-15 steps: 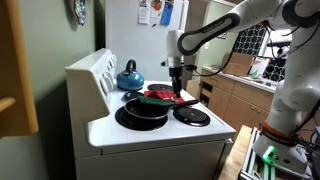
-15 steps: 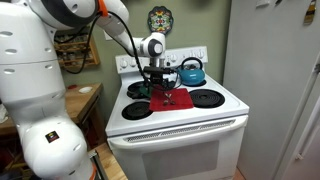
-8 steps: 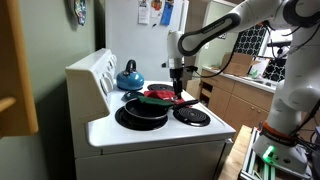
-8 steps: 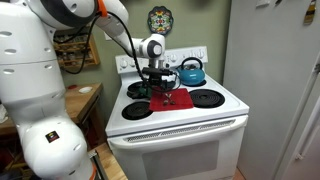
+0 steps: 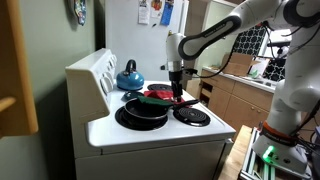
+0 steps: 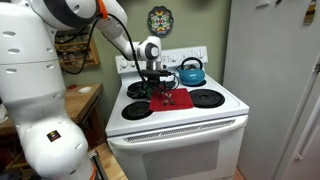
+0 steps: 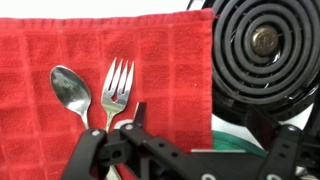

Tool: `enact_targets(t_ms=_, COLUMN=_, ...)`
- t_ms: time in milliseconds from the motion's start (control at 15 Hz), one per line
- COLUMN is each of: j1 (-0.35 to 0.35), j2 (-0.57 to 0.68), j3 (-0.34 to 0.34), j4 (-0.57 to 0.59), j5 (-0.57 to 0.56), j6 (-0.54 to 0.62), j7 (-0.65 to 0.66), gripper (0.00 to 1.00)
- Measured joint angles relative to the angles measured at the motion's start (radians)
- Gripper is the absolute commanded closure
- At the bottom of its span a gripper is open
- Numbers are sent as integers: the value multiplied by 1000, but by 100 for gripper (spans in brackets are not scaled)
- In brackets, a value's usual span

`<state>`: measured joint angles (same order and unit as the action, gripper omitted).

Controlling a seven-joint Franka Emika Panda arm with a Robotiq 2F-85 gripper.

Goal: Pick up the cutlery and put them on the red cloth, fold the red cloth from left to right, fold the red cloth from right to left

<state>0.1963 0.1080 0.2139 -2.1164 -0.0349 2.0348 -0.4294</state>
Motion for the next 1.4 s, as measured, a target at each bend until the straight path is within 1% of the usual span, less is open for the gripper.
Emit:
enact_targets(t_ms=133, j1=3, j2=0, j3=0, j4=-19, j5=-29, j6=40, j7=6, gripper=0)
enact_targets(t_ms=267, j1=6, j2=0, j3=0, j4=-38, j5=-52, j6=72, j7=17, gripper=9)
enact_targets(t_ms=333, j1=6, j2=0, j3=0, j4=-45, j5=-62, j6=86, j7=20, gripper=16)
enact_targets(t_ms=600, j1=6, j2=0, j3=0, j4=-65, j5=-80, j6=123, j7=31, gripper=51)
enact_targets(t_ms=667, j1=7, j2=0, j3=0, j4=-67, j5=-84, j6=128, j7=33, gripper=59)
enact_targets(t_ms=733, j1=7, j2=-1, j3=0, j4=-69, j5=-88, j6=132, j7=36, gripper=62)
enact_targets(t_ms=800, j1=7, j2=-1, j3=0, j4=-69, j5=-93, j6=136, j7=39, gripper=71)
enact_targets(t_ms=867, j1=7, j2=-3, j3=0, j4=-69, j5=-98, j6=137, j7=43, gripper=75)
enact_targets(t_ms=1000, j1=7, j2=-10, j3=0, j4=-70, j5=-112, j6=138, j7=57, gripper=83)
enact_targets(t_ms=1067, j1=7, j2=-15, j3=0, j4=-70, j5=-120, j6=138, j7=64, gripper=84)
enact_targets(t_ms=1133, j1=7, j2=-20, j3=0, j4=-70, j5=-130, j6=138, j7=71, gripper=90)
enact_targets(t_ms=1200, j1=7, j2=-25, j3=0, j4=-70, j5=-136, j6=138, j7=75, gripper=100)
enact_targets(t_ms=1267, j1=6, j2=-30, j3=-1, j4=-70, j5=-146, j6=138, j7=79, gripper=100)
enact_targets(t_ms=1333, j1=5, j2=-35, j3=-2, j4=-70, j5=-155, j6=138, j7=86, gripper=98)
enact_targets(t_ms=1400, j1=4, j2=-39, j3=-4, j4=-70, j5=-165, j6=138, j7=92, gripper=100)
